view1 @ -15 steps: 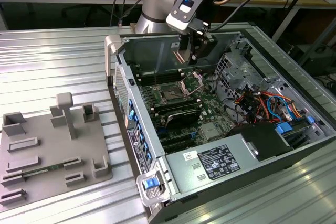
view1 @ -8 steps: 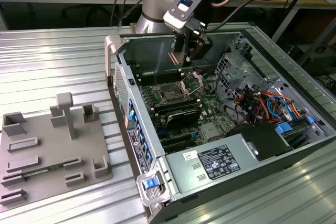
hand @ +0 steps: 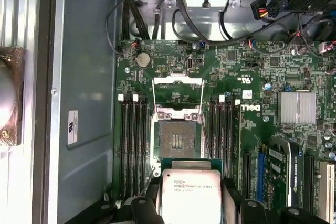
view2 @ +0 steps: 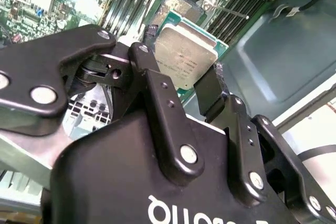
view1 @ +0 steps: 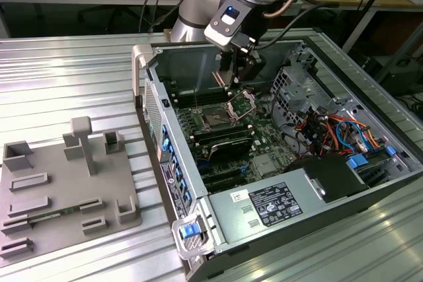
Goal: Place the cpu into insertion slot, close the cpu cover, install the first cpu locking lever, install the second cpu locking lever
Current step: 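Place the cpu into insertion slot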
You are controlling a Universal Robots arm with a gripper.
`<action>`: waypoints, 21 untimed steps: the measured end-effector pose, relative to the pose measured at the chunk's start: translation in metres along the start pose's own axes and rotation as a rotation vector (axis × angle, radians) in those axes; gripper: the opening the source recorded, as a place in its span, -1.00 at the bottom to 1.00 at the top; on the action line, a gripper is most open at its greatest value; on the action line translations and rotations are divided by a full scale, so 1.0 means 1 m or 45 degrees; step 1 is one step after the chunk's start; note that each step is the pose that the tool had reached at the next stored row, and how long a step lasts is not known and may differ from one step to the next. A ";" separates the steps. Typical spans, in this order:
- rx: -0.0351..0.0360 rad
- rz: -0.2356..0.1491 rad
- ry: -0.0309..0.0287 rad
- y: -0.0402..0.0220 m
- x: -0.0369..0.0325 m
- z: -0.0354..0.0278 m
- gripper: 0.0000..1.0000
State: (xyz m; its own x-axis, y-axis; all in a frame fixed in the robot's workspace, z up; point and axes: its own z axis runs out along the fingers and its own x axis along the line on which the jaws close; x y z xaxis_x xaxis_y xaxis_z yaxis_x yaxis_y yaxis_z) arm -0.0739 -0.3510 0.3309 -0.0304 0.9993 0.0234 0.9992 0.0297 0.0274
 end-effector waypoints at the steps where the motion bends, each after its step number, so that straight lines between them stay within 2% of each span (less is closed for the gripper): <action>1: -0.0096 0.000 -0.0002 0.0000 0.0000 0.0009 0.09; 2: -0.0141 0.000 -0.0005 -0.0001 -0.0001 0.0012 0.09; 4: -0.0319 -0.001 -0.0009 -0.0001 -0.0001 0.0028 0.09; 6: -0.0399 -0.001 -0.0010 -0.0001 -0.0001 0.0050 0.09; 8: -0.0399 -0.001 -0.0012 -0.0003 -0.0003 0.0110 0.09; 13: -0.0403 -0.001 -0.0014 -0.0006 -0.0005 0.0208 0.09; 21: -0.0403 -0.001 -0.0025 -0.0006 -0.0006 0.0228 0.09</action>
State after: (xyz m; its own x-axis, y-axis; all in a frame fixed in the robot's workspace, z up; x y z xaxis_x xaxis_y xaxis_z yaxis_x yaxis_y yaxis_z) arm -0.0739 -0.3510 0.3081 -0.0311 0.9993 0.0215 0.9978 0.0298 0.0591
